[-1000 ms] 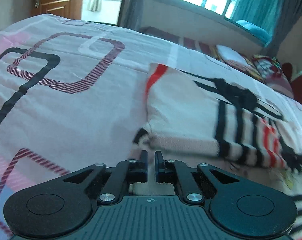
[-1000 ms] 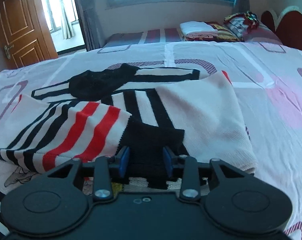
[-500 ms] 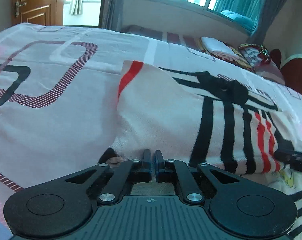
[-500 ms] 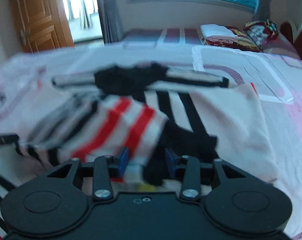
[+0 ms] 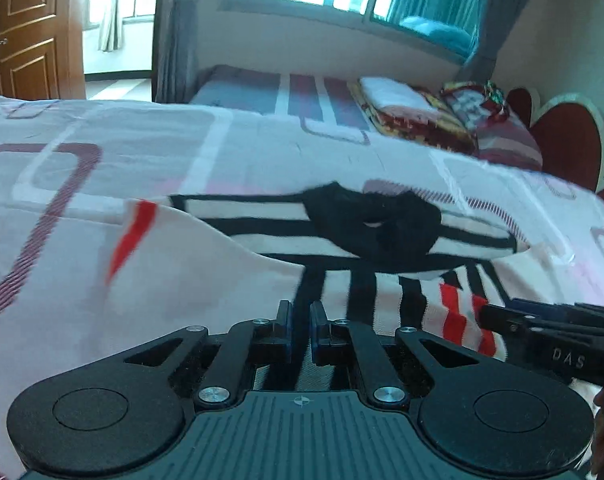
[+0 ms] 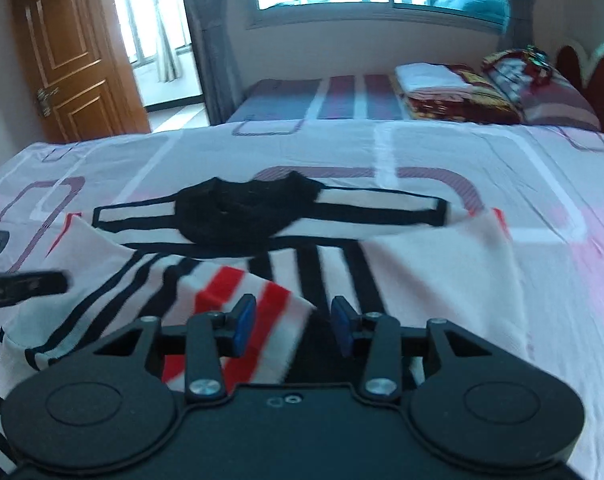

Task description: Fold small clothes

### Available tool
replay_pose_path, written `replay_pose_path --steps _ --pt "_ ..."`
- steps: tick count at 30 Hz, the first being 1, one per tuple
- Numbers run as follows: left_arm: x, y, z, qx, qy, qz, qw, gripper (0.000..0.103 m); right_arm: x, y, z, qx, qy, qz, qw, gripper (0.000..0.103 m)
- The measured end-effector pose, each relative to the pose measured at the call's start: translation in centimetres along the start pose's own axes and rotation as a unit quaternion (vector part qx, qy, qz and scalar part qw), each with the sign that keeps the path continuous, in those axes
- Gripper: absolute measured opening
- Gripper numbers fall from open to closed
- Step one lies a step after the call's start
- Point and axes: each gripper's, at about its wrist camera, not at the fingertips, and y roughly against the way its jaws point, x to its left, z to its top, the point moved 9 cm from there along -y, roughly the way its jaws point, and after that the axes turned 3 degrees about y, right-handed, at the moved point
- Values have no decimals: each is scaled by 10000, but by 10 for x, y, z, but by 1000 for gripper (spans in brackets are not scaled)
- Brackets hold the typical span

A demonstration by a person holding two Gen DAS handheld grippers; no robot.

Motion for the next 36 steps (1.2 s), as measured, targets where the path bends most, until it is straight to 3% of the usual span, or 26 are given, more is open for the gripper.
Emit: replay_pose_path --steps 4,6,8,11,15,18,22,27,34,36 --pt "3 -22 -10 163 -23 154 9997 7 15 -18 -1 54 194 158 9997 41" --pt "11 -23 -9 117 100 187 9997 7 14 -27 -4 143 395 -10 9991 40" --pt "19 -22 -7 154 258 230 9993 7 6 -35 -8 198 514 -165 9983 45" --pt "38 -22 -4 121 406 461 9980 7 -14 -33 -9 210 183 -45 9996 45" --pt "54 -22 -6 99 670 530 9963 7 -38 -25 -13 187 171 -304 9992 45" --pt "46 -17 -4 190 699 729 9947 7 -47 -24 -15 219 -44 -179 9996 45" --pt "26 13 -11 50 675 467 9966 7 -40 -3 -9 135 -193 149 9996 43" --pt "-6 47 -48 168 449 214 9986 7 -16 40 -16 -61 52 492 9988 43" --pt "-34 61 -105 544 322 268 9976 7 15 69 -57 84 245 863 9959 43" --pt "-36 62 -112 458 158 371 9981 7 23 69 -69 174 321 916 9951 43"
